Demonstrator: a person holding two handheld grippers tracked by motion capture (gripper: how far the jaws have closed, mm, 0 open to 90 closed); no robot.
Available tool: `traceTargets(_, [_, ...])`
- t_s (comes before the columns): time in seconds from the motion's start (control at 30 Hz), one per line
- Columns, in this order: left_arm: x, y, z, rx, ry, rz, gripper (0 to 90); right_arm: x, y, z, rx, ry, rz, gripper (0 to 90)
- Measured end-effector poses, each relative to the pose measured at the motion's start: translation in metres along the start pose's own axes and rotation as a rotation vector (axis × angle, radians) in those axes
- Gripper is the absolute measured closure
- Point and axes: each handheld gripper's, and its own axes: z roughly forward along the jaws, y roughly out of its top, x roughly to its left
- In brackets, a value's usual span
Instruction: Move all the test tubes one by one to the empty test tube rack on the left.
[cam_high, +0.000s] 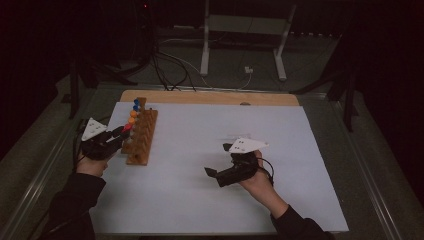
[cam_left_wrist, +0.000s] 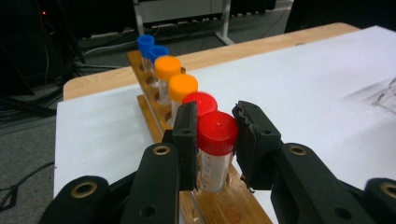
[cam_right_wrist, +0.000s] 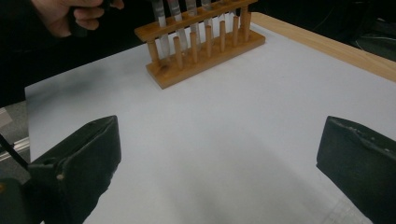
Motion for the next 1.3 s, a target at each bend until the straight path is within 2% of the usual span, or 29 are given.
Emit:
traceTargets(0.23, [0.001,0.0,-0.003,0.01,-0.017,0.004,69.8,0.0,0.0,-0.001,-0.003,0.004,-0.001,0.0])
traceTargets(0.33, [-0.001,0.002,-0.01,0.003,-0.047,-0.006,55.4,0.0,0.0,-0.002,-0.005,0.003,0.005,0.0])
traceTargets(0.47, [-0.012,0.007,-0.022,0.006,-0.083,0.004,35.7,-0.001,-0.001,-0.003,-0.009,0.007,0.008,0.0])
traceTargets(0.6, [-0.027,0.013,-0.03,0.021,-0.146,0.028,17.2,-0.003,0.0,-0.004,-0.014,0.003,0.009,0.0])
traceTargets(0.7, [-0.041,0.018,-0.032,0.025,-0.229,0.05,11.3,-0.003,0.0,-0.006,-0.023,-0.004,0.01,0.0])
traceTargets(0.77, [-0.054,0.02,-0.031,0.036,-0.291,0.068,3.9,-0.002,0.0,-0.008,-0.03,-0.006,0.011,0.0])
traceTargets(0.87, [-0.069,0.02,-0.028,0.033,-0.332,0.08,1.8,-0.001,-0.001,-0.01,-0.03,-0.009,0.005,0.0])
traceTargets(0.93, [-0.081,0.017,-0.026,0.026,-0.382,0.085,1.4,0.001,-0.002,-0.012,-0.03,-0.008,0.003,0.0])
traceTargets(0.97, [-0.085,0.015,-0.024,0.026,-0.387,0.09,1.4,0.001,-0.003,-0.012,-0.029,-0.009,0.0,0.0])
traceTargets(1.07, [-0.103,0.005,-0.018,0.045,-0.432,0.105,1.1,0.003,-0.007,-0.014,-0.02,-0.011,0.0,0.0])
traceTargets(1.17, [-0.113,-0.004,-0.015,0.058,-0.468,0.125,1.1,0.004,-0.011,-0.017,-0.014,-0.018,0.0,0.0])
traceTargets(1.3, [-0.12,-0.019,-0.013,0.052,-0.467,0.148,1.1,0.003,-0.014,-0.019,-0.015,-0.021,0.007,0.0])
